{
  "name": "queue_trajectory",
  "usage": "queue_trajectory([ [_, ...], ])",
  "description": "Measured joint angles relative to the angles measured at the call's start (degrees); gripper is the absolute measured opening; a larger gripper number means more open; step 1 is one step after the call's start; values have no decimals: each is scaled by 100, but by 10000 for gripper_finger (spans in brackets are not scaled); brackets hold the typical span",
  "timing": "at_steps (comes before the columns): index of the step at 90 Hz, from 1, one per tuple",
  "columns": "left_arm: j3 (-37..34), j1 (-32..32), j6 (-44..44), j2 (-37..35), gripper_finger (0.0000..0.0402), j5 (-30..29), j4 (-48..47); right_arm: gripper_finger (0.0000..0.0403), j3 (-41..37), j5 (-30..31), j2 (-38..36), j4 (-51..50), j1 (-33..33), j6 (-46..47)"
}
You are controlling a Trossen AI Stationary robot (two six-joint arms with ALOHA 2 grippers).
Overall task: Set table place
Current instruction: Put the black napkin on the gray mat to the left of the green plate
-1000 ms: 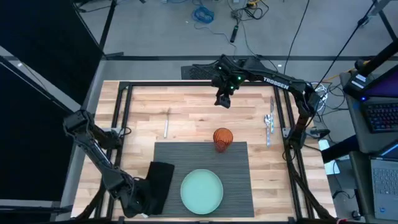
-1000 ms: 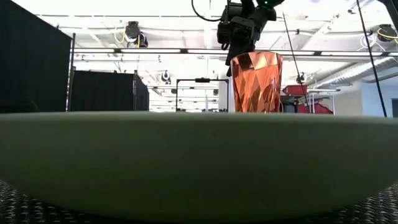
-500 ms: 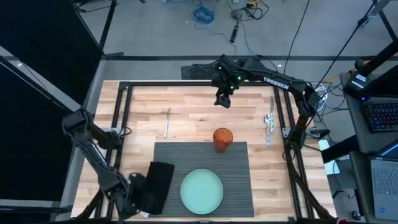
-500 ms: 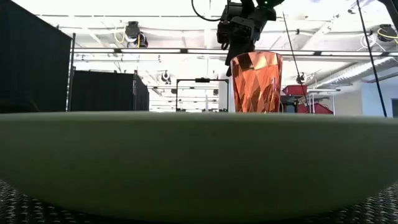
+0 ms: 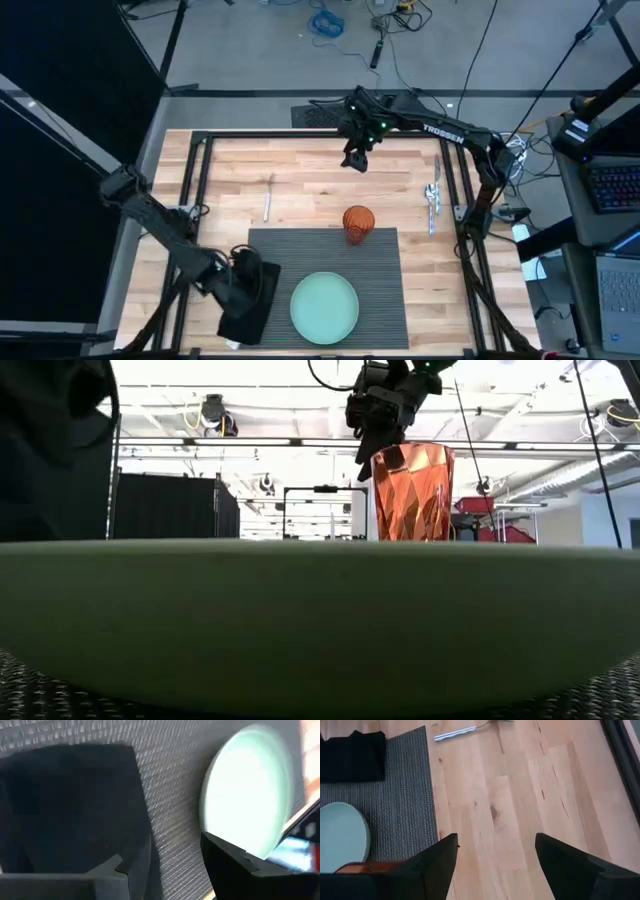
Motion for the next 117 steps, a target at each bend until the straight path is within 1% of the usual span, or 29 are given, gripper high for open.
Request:
queue_trajectory([
  [6,0,87,166,149,157,449,5,254,0,2,0,-9,9,69],
  [20,0,154,404,384,157,1040,-64,254,0,2,0,-11,11,127],
  [32,0,172,95,493,157,1694,-895,254,0,2,0,-9,11,143],
  [39,0,169,-160,492,157,1849,-1291,254,0,1,0,-9,11,143],
  [43,-2,169,-243,471,157,1815,-1415,254,0,2,0,-5,11,143],
  [51,22,165,-244,370,157,1498,-1415,254,0,2,0,14,11,143],
  [62,322,128,192,241,157,902,-1387,254,0,2,0,17,11,143],
  [73,619,128,537,-10,157,820,-1530,254,0,2,0,21,11,143],
  [79,798,127,512,-124,157,807,-1921,254,0,2,0,27,11,143],
  [94,1182,128,118,-259,157,803,-3385,254,0,2,0,37,13,143],
  [99,1235,128,65,-265,157,791,-3613,254,0,2,0,34,14,143],
  [103,1251,128,101,-269,157,688,-3472,254,0,1,0,30,24,148],
  [107,1249,131,241,-270,157,556,-3073,254,0,2,0,30,39,173],
  [117,1146,229,945,-262,157,350,-1362,254,0,0,0,30,58,188],
])
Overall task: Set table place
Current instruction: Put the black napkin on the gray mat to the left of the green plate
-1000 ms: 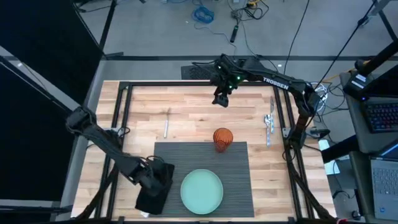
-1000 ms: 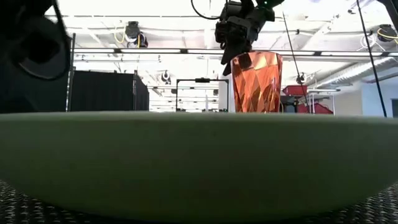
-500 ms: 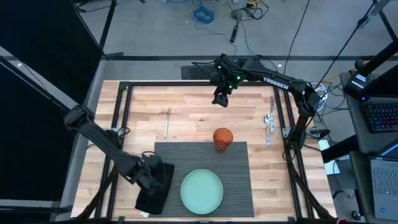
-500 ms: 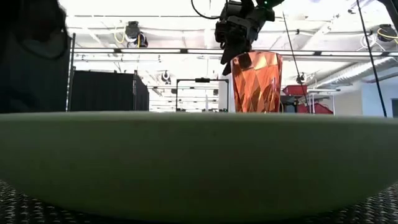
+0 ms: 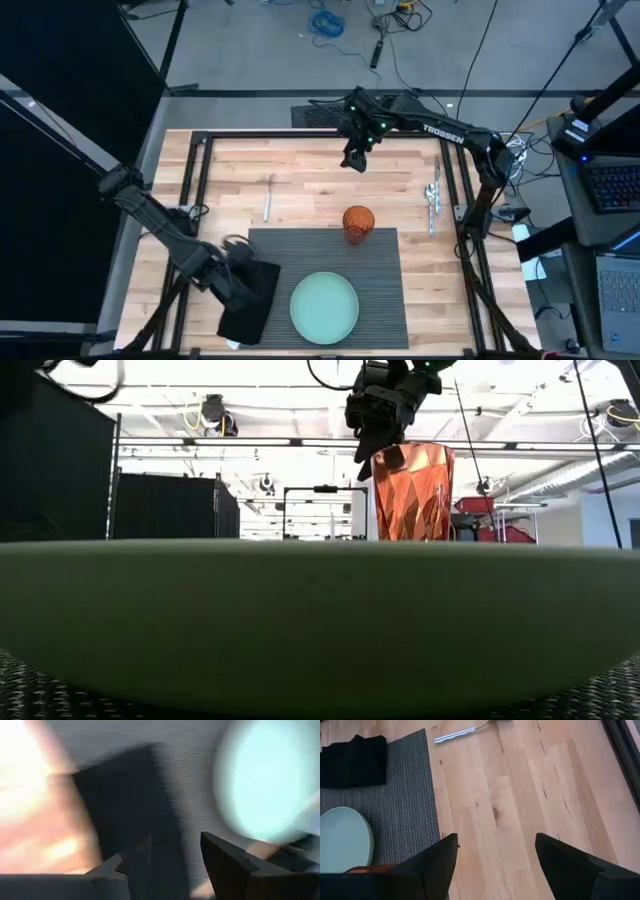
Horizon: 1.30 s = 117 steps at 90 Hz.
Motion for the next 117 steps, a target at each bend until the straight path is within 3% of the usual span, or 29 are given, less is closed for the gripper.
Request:
queue_trajectory([
  [7,-58,113,284,102,157,-83,721,254,0,2,0,6,27,1],
  [20,-73,385,348,461,157,-134,670,254,0,0,-2,123,80,49],
  [55,-97,808,848,1535,157,1340,752,254,0,0,-7,-19,274,18],
  [90,-189,830,766,1601,156,1115,-485,254,0,1,-7,-109,296,-60],
  [103,-495,873,195,1601,156,1055,-723,254,0,2,-7,-101,296,-67],
  [117,-280,798,-261,1433,156,639,-1263,254,0,2,-7,-102,296,-67],
])
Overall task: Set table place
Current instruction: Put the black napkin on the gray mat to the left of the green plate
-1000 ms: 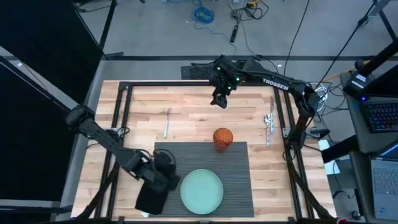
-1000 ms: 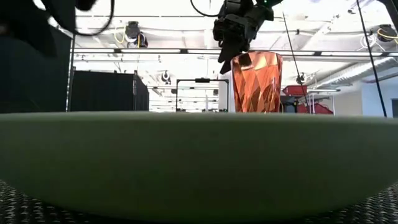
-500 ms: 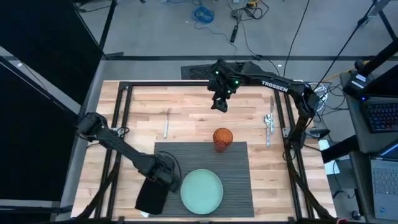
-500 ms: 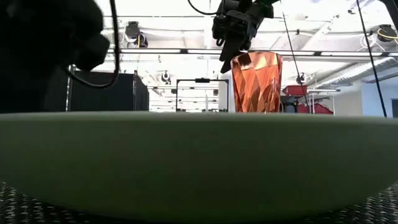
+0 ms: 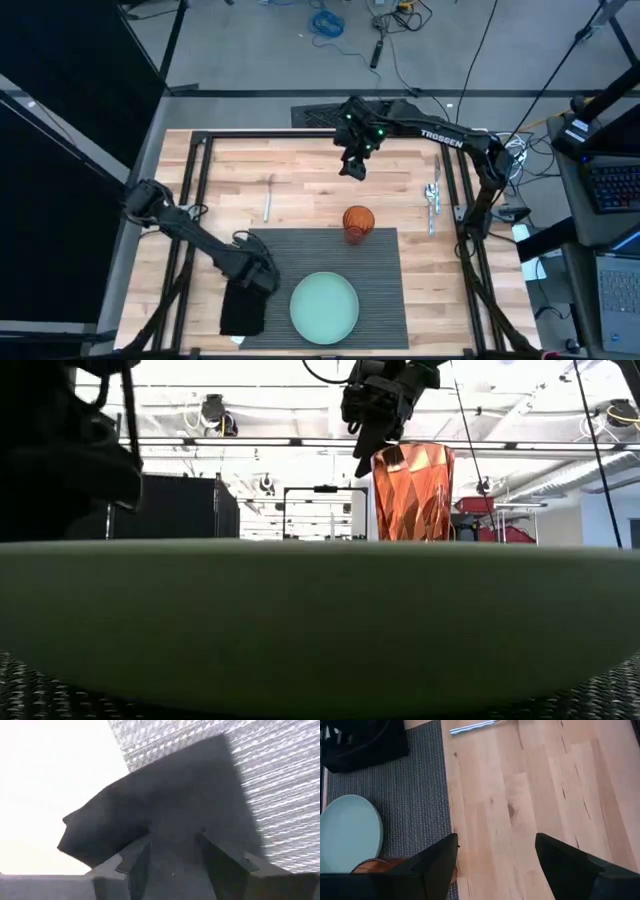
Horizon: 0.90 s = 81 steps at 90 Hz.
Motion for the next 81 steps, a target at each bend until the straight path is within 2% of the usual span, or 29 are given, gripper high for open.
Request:
queue_trajectory([
  [12,287,-10,-95,-321,156,-455,-321,254,0,0,0,14,0,0],
  [21,440,-13,-51,-556,156,-514,-263,254,0,0,0,49,0,4],
  [44,603,-531,-84,-705,156,306,642,254,0,0,0,31,-7,-24],
  [59,603,-762,-386,-549,157,383,893,254,0,0,2,40,-6,-66],
  [81,566,-868,-350,-20,157,622,1890,254,0,0,2,65,-7,-129],
])
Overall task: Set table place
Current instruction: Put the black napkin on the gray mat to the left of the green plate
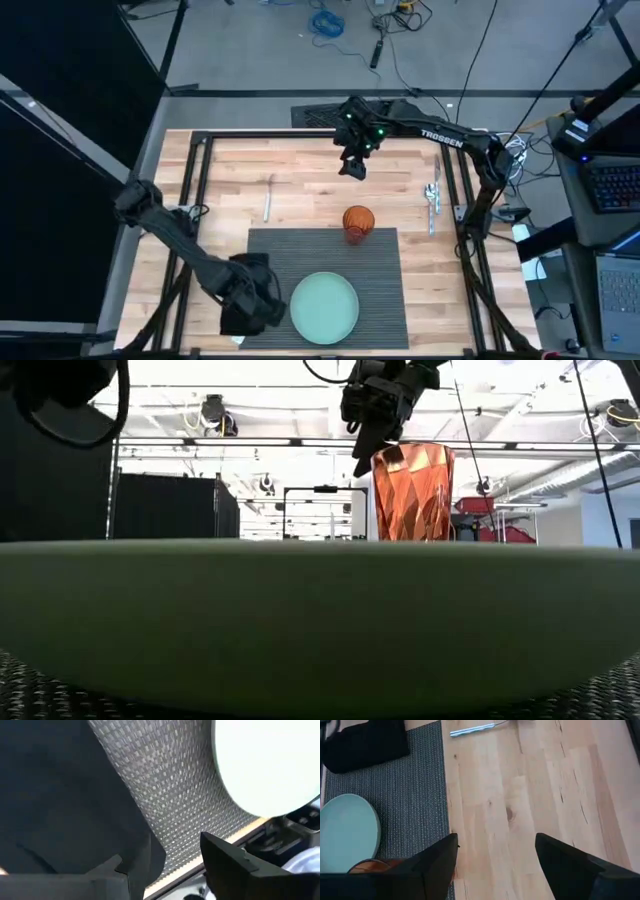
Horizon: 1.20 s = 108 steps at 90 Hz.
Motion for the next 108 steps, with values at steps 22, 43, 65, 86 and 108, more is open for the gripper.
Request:
queue_trajectory([
  [22,-9,-184,-104,420,157,194,325,254,0,0,0,-9,0,0],
  [43,-9,-243,-196,797,157,491,589,254,0,0,0,-52,0,-1],
  [65,-9,-387,-824,937,157,622,546,254,0,0,0,-77,4,0],
  [86,177,-416,-734,544,157,-933,539,254,0,-1,0,-113,7,-2],
  [108,186,-158,-767,282,157,-961,-463,254,0,0,0,-113,6,100],
])
